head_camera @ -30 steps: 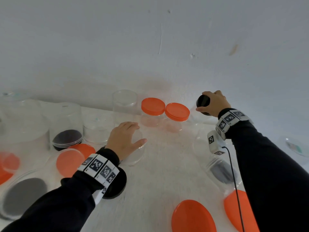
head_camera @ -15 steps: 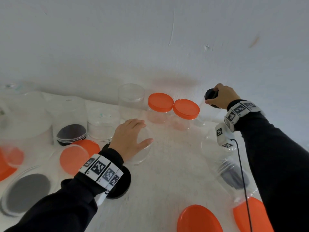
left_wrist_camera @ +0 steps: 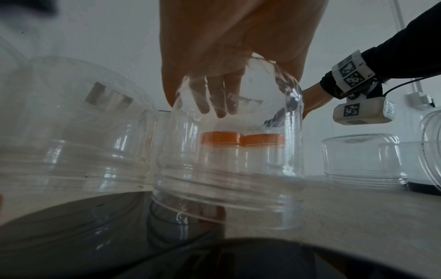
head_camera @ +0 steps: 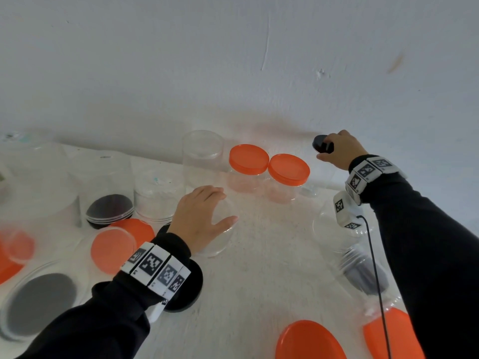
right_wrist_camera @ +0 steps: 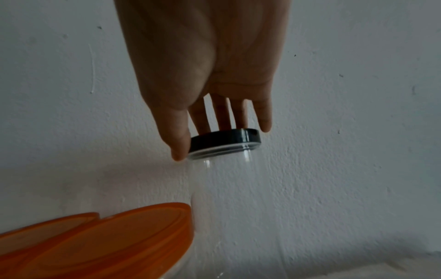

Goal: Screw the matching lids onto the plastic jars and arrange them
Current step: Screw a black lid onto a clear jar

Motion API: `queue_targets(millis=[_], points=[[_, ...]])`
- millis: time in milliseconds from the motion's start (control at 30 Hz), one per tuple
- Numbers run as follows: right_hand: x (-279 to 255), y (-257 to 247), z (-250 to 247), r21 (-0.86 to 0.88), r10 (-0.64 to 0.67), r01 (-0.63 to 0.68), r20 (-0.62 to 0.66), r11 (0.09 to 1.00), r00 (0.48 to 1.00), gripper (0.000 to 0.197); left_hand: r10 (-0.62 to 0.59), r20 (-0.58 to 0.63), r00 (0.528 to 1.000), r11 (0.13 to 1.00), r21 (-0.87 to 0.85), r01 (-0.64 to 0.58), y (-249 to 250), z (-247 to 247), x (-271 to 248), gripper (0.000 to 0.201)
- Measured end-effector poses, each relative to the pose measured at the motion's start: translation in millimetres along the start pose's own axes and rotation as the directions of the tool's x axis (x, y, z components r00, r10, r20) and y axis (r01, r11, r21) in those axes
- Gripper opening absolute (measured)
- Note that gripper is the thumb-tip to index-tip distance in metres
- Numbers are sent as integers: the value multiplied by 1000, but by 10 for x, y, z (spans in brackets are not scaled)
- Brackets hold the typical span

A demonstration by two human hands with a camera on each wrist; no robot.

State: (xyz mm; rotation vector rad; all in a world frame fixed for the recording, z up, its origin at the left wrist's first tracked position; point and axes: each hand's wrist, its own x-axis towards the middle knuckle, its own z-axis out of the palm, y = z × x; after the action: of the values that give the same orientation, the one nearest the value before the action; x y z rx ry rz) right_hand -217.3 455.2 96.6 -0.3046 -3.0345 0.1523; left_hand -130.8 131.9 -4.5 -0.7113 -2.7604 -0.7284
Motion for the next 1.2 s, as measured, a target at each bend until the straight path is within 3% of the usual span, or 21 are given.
queue_targets(millis=[267,367,500,633,800,1000,1200], points=[[-238,-71,-221,49,19,-19,3,999,1000,51,9,-16,1000,1000,-1,-9,-8,12,6,83],[-574,-137,-412,106,-15,20,-47,994,999,52,11,-19,1000,1000,-5,-11,-13,13,-2,83],[-1241,-172,-540,166,-83,85,-18,982,996,56,5,-13,1000,1000,-3,-5,-11,15,0,85],[-1918,-118,-268,142,-16,5,80,990,997,60,13,-22,1000,1000,-16,-14,-8,9,2,86],[-2432,6,120,128,111,-135,181,983,977,83,-6,0,1000,1000,-19,6,17,-12,3,84],[-2570,179,387,113,191,-218,211,969,959,110,-16,-51,999,1000,-19,15,56,-23,2,51],[-2614,205,441,89,203,-222,185,971,962,114,-50,-27,998,997,-61,48,101,-67,0,61]])
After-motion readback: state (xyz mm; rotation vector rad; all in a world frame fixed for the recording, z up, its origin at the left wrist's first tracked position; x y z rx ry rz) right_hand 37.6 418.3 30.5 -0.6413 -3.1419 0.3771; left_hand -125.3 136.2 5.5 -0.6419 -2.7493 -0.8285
